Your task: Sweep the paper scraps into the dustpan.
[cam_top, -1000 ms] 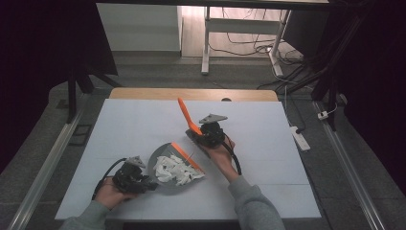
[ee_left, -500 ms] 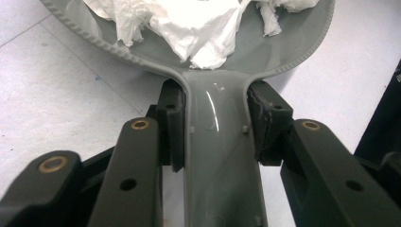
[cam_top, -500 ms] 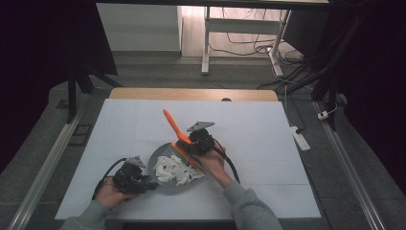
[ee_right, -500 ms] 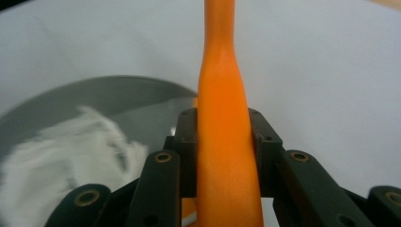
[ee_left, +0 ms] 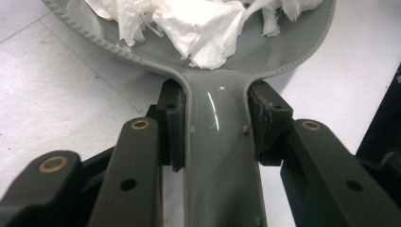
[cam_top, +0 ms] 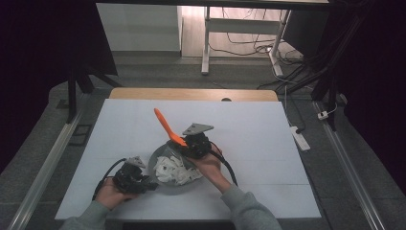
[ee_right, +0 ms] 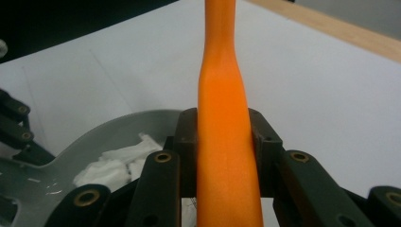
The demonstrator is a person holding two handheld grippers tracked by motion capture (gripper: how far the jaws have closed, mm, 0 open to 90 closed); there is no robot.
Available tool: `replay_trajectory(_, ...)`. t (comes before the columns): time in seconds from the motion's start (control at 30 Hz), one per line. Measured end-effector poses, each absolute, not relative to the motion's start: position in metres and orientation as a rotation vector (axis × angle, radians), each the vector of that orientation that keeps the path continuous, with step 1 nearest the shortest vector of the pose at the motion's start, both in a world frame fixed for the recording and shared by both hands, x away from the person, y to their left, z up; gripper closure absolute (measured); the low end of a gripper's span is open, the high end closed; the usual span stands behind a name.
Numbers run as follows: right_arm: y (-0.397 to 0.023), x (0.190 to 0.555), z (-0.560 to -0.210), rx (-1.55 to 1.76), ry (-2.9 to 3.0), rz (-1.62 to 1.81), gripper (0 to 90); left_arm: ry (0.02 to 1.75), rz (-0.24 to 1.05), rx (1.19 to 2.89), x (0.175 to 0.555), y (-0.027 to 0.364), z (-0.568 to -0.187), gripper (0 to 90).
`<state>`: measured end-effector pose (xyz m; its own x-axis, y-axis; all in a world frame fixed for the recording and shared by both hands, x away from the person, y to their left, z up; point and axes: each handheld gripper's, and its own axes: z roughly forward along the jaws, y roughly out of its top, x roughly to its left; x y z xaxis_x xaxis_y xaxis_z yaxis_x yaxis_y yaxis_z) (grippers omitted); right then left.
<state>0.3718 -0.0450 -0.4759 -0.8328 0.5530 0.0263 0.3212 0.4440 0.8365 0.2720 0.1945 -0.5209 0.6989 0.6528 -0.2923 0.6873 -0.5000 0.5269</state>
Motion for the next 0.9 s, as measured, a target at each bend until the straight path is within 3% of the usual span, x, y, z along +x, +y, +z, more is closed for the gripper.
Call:
replay_trajectory(0.5, -0.05, 0.362, -0.461, 0.685, 2.449, 1.355, 70.3, 1.022, -0.074, 2.279, 0.271, 0.194, -0.522, 61.3)
replay_trajectory(0.9, -0.094, 0.371, -0.449, 0.843, 2.351, 1.328, 70.4, 1.021, -0.077, 2.275, 0.271, 0.194, -0.522, 61.3)
